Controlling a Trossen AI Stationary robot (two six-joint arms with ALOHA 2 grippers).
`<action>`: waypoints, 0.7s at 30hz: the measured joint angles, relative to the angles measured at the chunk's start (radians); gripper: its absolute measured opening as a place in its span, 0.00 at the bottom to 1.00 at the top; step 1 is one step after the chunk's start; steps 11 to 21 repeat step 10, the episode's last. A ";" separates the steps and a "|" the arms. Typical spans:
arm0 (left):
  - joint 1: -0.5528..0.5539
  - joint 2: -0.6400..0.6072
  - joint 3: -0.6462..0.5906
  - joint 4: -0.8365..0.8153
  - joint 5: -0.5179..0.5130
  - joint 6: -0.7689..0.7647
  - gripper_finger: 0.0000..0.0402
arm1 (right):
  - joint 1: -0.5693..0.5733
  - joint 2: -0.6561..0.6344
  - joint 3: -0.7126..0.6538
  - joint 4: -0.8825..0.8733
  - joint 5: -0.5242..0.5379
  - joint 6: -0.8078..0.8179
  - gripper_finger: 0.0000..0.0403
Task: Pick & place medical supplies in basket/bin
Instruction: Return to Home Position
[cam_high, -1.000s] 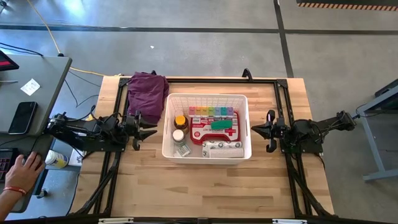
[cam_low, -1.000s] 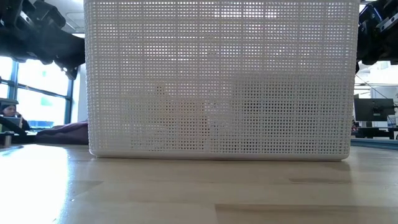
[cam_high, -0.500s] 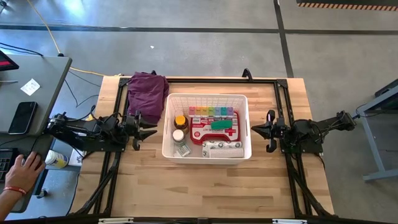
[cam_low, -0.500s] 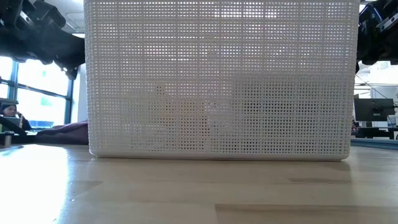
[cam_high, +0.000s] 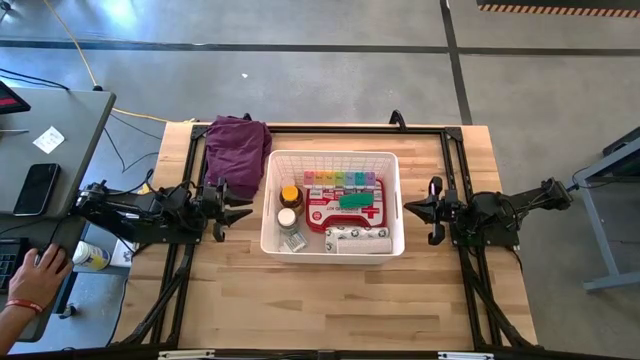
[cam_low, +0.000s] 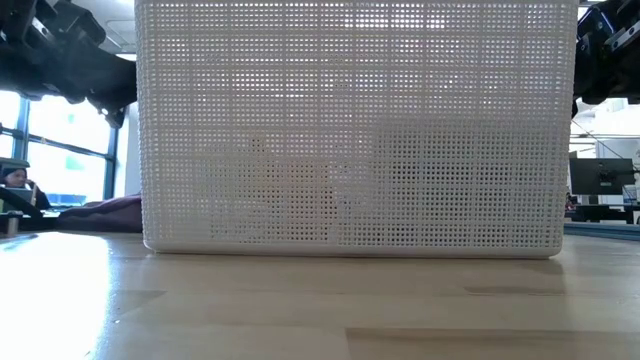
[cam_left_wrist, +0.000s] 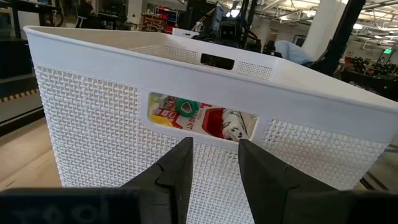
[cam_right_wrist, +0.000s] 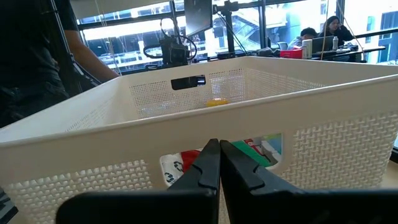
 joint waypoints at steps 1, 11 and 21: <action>0.000 0.000 0.000 0.000 0.000 0.000 0.41 | 0.000 0.000 0.000 0.000 0.000 0.000 0.00; 0.000 0.000 0.000 0.000 0.000 0.000 0.41 | 0.000 0.000 0.000 0.000 0.000 0.000 0.00; 0.000 0.000 0.000 0.000 0.000 0.000 0.41 | 0.000 0.000 0.000 0.000 0.000 0.000 0.00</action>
